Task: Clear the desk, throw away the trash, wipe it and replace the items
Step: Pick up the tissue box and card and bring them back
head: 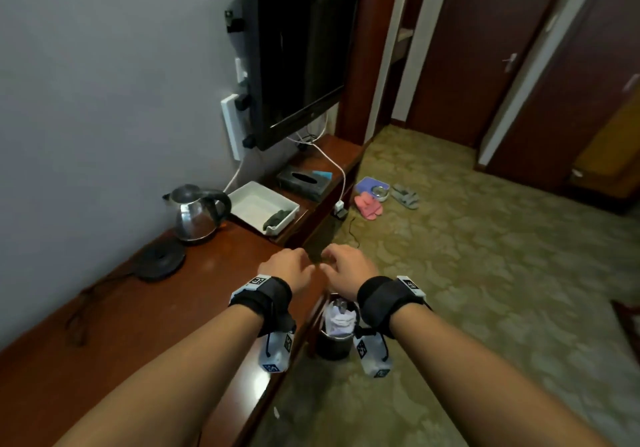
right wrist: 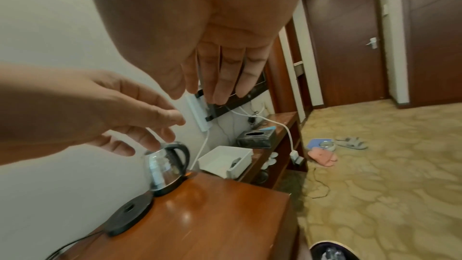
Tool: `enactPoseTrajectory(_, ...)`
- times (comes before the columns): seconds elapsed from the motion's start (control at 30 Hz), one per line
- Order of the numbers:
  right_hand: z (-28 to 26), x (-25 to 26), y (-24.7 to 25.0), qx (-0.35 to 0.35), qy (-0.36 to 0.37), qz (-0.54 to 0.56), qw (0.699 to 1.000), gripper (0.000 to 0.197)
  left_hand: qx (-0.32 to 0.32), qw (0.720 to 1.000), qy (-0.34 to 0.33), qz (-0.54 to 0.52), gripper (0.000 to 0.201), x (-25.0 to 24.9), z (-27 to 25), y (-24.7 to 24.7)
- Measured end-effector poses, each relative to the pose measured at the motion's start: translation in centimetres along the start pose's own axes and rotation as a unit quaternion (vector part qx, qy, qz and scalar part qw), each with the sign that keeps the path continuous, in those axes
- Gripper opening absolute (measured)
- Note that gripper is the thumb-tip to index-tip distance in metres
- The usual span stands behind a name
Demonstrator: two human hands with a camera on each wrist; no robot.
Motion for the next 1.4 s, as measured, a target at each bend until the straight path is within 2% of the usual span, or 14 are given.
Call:
enactPoseTrajectory(0.2, 6.6, -11.7, 6.7, -0.037, -0.086, 0.006, 0.996, 0.030, 0.016, 0.998, -0.059, 0.021, 0.034, -9.2, 11.7, -0.8)
enactPoseTrajectory(0.37, 12.0, -21.4, 9.6, -0.039, -0.120, 0.019, 0.992, 0.030, 0.024, 0.998, -0.060, 0.027, 0.033, -15.3, 20.9, -2.8)
enactPoseTrajectory(0.57, 21.7, -31.4, 13.0, -0.027, -0.086, 0.011, 0.996, 0.032, 0.025, 1.000, -0.011, 0.001, 0.034, -21.1, 32.0, -6.2)
enactPoseTrajectory(0.73, 29.9, -36.8, 15.2, 0.025, -0.050, -0.004, 0.998, 0.032, 0.019, 0.997, 0.054, -0.045, 0.033, -23.5, 39.2, -6.5)
enactPoseTrajectory(0.87, 36.7, -39.0, 15.6, 0.048, -0.023, 0.000, 0.999, 0.030, 0.008, 0.992, 0.113, -0.057, 0.032, -23.0, 44.3, -6.0)
enactPoseTrajectory(1.07, 48.1, -39.4, 12.9, 0.084, 0.040, 0.017, 0.996, 0.023, -0.006, 0.982, 0.168, -0.082, 0.033, -20.1, 53.4, -6.2)
enactPoseTrajectory(1.2, 56.3, -38.5, 11.8, 0.121, 0.058, -0.007, 0.991, 0.028, -0.032, 0.975, 0.194, -0.106, 0.033, -17.4, 60.0, -5.0)
enactPoseTrajectory(1.4, 66.6, -34.9, 10.5, 0.160, 0.109, 0.004, 0.981, 0.026, -0.023, 0.958, 0.257, -0.121, 0.031, -11.2, 65.4, -3.5)
Point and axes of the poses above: each hand's wrist, its own z-axis towards the middle knuckle, its own y-axis out of the back of the hand, x = y × z, the point moved 9 cm from there along z, towards the middle knuckle, and after that the axes turned 3 degrees about z, right-handed, at the moved point
